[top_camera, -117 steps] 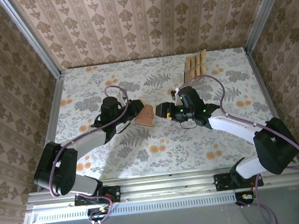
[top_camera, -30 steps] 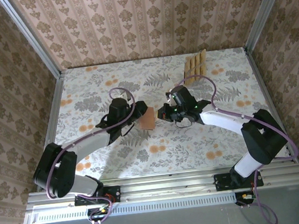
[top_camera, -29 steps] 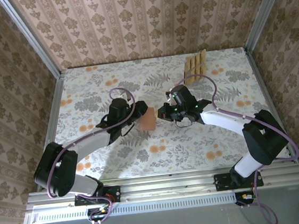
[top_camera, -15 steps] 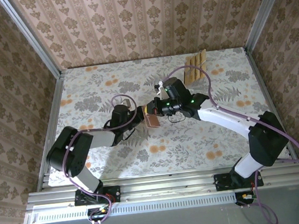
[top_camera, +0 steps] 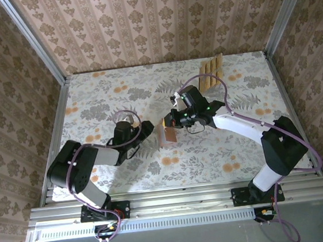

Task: Put the credit cards into the card holder
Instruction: Open the card holder at the center of the table.

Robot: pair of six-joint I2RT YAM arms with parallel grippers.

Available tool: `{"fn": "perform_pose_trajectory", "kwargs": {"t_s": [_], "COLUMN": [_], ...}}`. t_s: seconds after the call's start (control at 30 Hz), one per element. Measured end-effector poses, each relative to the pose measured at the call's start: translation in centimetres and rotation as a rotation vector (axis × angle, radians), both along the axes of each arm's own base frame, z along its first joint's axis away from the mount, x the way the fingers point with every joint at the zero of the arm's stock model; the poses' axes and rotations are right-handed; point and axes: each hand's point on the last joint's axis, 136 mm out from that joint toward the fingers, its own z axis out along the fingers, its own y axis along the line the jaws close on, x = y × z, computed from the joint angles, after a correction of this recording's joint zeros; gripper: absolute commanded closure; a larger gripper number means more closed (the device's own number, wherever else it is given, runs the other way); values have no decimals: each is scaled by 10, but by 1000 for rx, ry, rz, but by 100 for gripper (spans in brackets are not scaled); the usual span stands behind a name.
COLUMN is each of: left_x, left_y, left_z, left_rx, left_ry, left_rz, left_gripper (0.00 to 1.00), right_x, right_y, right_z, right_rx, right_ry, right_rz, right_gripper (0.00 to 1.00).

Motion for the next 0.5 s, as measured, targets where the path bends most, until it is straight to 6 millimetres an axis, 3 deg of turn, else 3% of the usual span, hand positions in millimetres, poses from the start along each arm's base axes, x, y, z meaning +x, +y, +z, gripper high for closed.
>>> {"fn": "perform_pose_trajectory", "kwargs": {"t_s": [0.33, 0.5], "left_x": [-14, -22], "left_y": [14, 10], "left_z": [-2, -3], "left_rx": [81, 172], "left_ry": [14, 31], "left_rz": [-22, -78], "left_gripper": [25, 24], "right_x": [-3, -4], "right_y": [0, -17], "right_z": [-16, -34], "right_rx": [-15, -34], "right_ry": [27, 55], "right_rz": [37, 14], "right_gripper": [100, 100]}}
